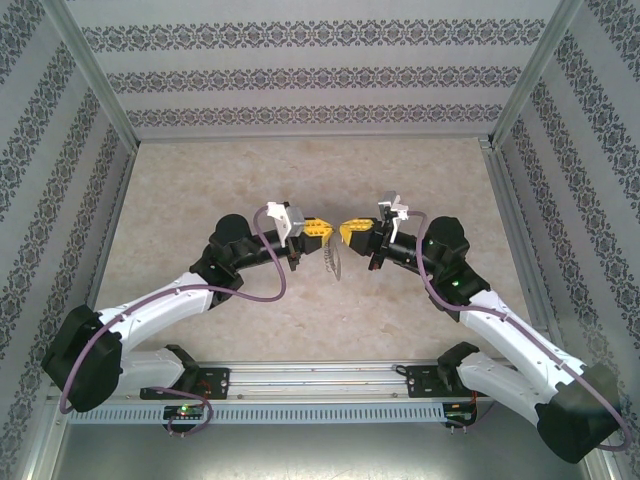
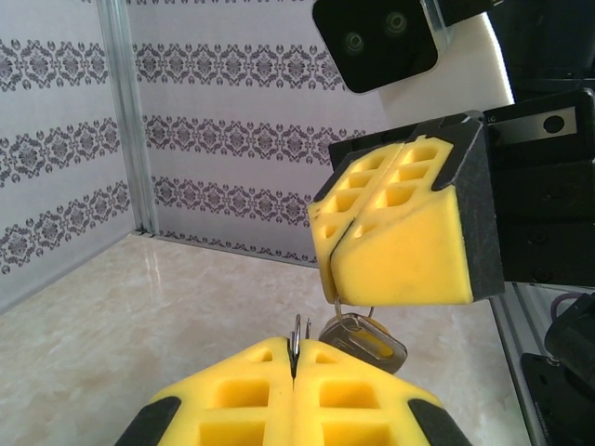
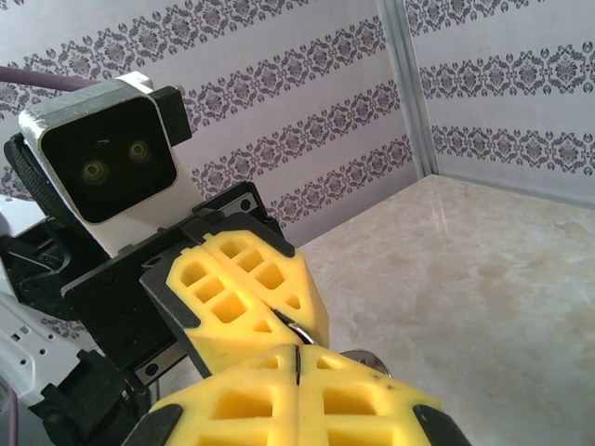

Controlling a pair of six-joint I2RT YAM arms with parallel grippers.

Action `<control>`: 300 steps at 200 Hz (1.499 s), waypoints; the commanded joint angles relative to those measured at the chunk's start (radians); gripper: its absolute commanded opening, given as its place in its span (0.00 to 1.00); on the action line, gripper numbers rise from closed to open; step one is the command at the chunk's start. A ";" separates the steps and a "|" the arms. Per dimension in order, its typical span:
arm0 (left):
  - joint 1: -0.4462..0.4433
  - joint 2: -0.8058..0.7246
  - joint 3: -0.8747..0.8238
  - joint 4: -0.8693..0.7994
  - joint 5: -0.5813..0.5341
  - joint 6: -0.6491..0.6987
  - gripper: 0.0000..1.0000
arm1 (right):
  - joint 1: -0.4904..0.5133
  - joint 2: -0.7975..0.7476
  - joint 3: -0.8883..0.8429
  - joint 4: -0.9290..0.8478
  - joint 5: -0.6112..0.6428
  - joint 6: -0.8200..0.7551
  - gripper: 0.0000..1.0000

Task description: Put the keys on the keyring

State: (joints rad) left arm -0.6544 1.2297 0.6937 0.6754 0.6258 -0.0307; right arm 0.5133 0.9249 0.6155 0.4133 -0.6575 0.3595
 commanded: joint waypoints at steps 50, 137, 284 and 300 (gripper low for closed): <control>-0.031 0.013 0.050 0.000 0.022 0.015 0.00 | 0.017 0.017 0.049 0.048 0.014 -0.030 0.00; -0.042 -0.001 0.046 0.045 0.022 -0.013 0.00 | -0.006 0.034 0.035 0.036 0.036 -0.051 0.00; -0.045 -0.005 0.044 0.081 0.009 -0.029 0.00 | -0.066 -0.022 -0.001 0.045 -0.006 -0.006 0.00; -0.045 0.000 0.044 0.082 0.009 -0.029 0.00 | -0.060 -0.035 0.005 0.043 -0.014 -0.001 0.00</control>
State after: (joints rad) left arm -0.6815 1.2350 0.7097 0.6956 0.6281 -0.0586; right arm 0.4488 0.9279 0.6193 0.4236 -0.6384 0.3424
